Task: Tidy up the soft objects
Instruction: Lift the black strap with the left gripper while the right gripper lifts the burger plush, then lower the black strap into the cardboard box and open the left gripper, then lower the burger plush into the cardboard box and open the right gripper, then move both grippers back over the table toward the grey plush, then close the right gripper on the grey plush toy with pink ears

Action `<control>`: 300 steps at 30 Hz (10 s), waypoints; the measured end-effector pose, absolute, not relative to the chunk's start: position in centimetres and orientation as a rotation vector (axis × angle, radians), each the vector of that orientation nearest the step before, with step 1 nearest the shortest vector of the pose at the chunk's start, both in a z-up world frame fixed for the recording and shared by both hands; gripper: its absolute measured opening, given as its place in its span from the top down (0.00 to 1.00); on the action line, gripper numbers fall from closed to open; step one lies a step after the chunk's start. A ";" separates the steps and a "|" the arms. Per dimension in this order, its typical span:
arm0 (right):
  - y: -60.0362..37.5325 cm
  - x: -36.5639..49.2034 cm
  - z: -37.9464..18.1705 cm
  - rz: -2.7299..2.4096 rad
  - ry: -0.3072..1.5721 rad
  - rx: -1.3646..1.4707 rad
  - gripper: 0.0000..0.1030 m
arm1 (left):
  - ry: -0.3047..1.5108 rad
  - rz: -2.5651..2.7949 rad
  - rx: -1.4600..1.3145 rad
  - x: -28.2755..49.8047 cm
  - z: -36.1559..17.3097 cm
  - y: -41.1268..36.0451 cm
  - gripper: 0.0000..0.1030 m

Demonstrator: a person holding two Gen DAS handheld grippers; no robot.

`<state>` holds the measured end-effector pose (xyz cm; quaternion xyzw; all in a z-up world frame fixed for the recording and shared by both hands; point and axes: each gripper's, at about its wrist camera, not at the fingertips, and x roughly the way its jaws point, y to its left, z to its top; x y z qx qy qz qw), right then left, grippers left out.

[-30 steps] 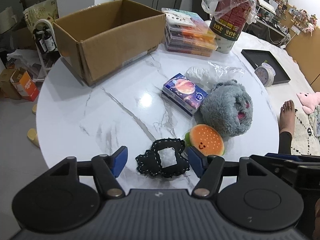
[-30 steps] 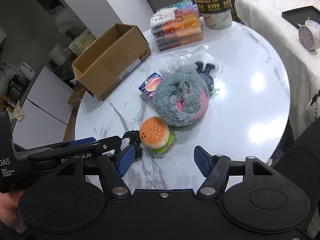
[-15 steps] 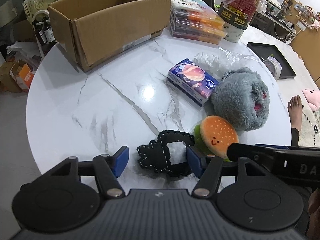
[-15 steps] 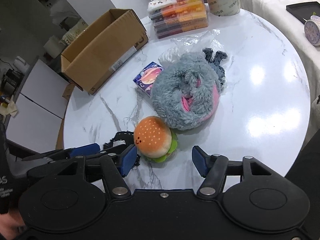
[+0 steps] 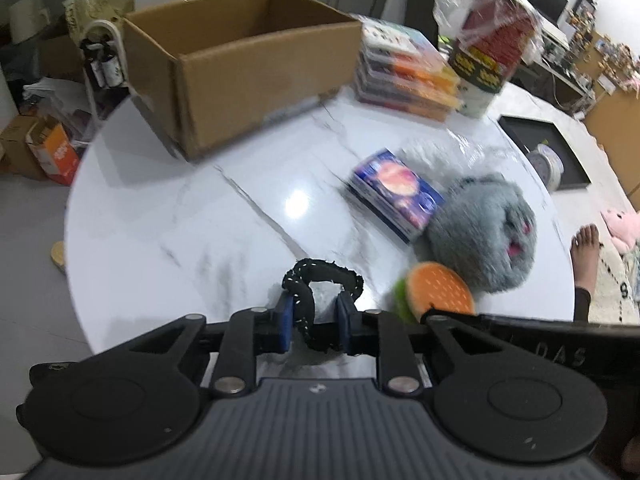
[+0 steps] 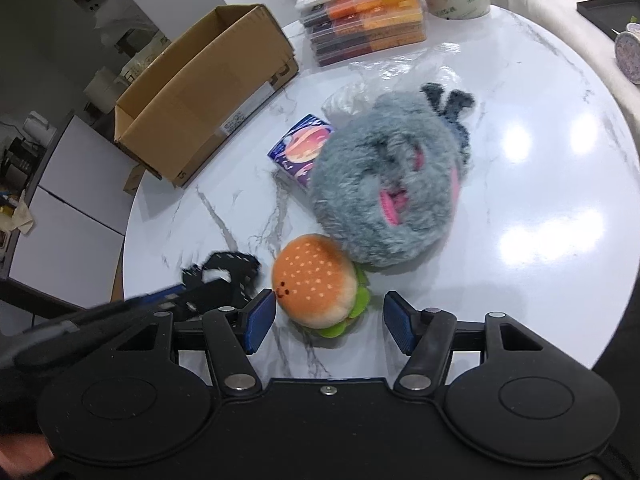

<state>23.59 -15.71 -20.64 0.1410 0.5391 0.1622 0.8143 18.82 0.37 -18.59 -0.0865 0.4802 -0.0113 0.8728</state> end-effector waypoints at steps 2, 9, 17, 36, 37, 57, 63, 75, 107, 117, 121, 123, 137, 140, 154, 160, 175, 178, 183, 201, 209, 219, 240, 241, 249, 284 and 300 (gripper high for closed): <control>-15.1 23.8 -20.8 0.351 1.150 0.287 0.42 | 0.981 -0.002 -0.173 18.9 -18.0 1.0 0.79; -12.9 24.6 -20.6 0.362 1.156 0.197 0.60 | 0.921 0.041 -0.173 19.5 -15.9 2.8 0.79; -12.3 24.1 -18.3 0.413 1.128 0.190 0.63 | 0.885 0.065 -0.146 20.1 -13.7 3.1 0.79; -12.8 27.2 -12.4 0.406 1.011 0.182 0.62 | 0.826 0.063 -0.119 22.6 -8.9 3.5 0.79; -12.8 27.4 -12.1 0.409 1.004 0.181 0.62 | 0.822 0.068 -0.118 22.8 -8.7 3.6 0.79; -11.4 31.4 -8.5 0.443 0.907 0.125 0.62 | 0.740 0.129 -0.111 27.0 -6.4 6.5 0.79; -11.2 32.2 -8.2 0.447 0.887 0.104 0.62 | 0.765 0.135 -0.152 29.0 -7.6 7.8 0.79; -11.9 32.6 -8.8 0.447 0.884 0.126 0.62 | 0.840 0.181 -0.139 33.2 -10.1 9.5 0.79; -9.4 35.0 -10.2 0.491 0.894 0.165 0.62 | 0.857 0.262 -0.130 34.0 -8.9 11.3 0.56; -5.1 38.0 -10.2 0.543 0.898 0.155 0.62 | 0.823 0.360 -0.261 29.9 -8.1 14.3 0.46; -3.1 39.1 -10.6 0.547 0.902 0.117 0.62 | 0.797 0.375 -0.291 28.6 -7.9 15.1 0.43; -2.2 39.7 -10.9 0.552 0.905 0.100 0.62 | 0.790 0.370 -0.293 28.1 -7.9 15.3 0.43; 2.4 41.5 -13.7 0.522 1.007 0.017 0.62 | 0.773 0.332 -0.367 26.6 -7.8 17.1 0.42; 3.3 41.8 -14.4 0.502 1.037 -0.003 0.62 | 0.771 0.328 -0.366 26.5 -7.8 17.1 0.42; 5.7 42.1 -15.7 0.462 1.118 -0.126 0.55 | 0.779 0.323 -0.376 26.6 -8.1 17.3 0.42; 6.0 41.8 -15.4 0.479 1.154 -0.156 0.34 | 0.787 0.320 -0.373 26.6 -8.2 17.2 0.42; -1.6 39.6 -9.5 0.425 1.027 -0.057 0.07 | 0.773 0.275 -0.343 26.5 -7.3 14.9 0.42; -3.6 39.1 -8.7 0.428 1.002 -0.019 0.05 | 0.781 0.254 -0.327 26.6 -7.1 13.6 0.38; -6.3 37.8 -7.2 0.450 0.956 0.022 0.00 | 0.779 0.217 -0.284 26.5 -6.5 11.2 0.22; -15.0 31.8 -3.0 0.465 0.820 0.084 0.00 | 0.719 0.163 -0.179 23.7 -2.8 4.8 0.00; -18.0 29.1 -2.7 0.471 0.796 0.104 0.00 | 0.694 0.131 -0.195 21.4 -1.9 2.7 0.00; -20.8 25.8 -2.6 0.524 0.753 0.133 0.00 | 0.716 0.150 -0.114 17.9 -1.9 -0.8 0.00; -24.9 19.9 -3.1 0.519 0.654 0.074 0.00 | 0.696 0.137 -0.099 12.8 -1.4 -3.4 0.00; -25.1 19.6 -3.1 0.517 0.647 0.075 0.00 | 0.702 0.128 -0.100 12.6 -1.6 -3.6 0.00; -26.6 18.7 -4.0 0.494 0.650 0.117 0.00 | 0.689 0.080 -0.098 11.3 -2.7 -5.6 0.01; -28.3 22.7 -16.5 0.450 0.887 0.397 0.14 | 0.820 -0.032 -0.181 17.9 -12.0 -8.0 0.58; -30.4 25.4 -21.6 0.464 0.927 0.714 0.45 | 0.893 -0.081 -0.206 22.3 -15.2 -8.5 0.65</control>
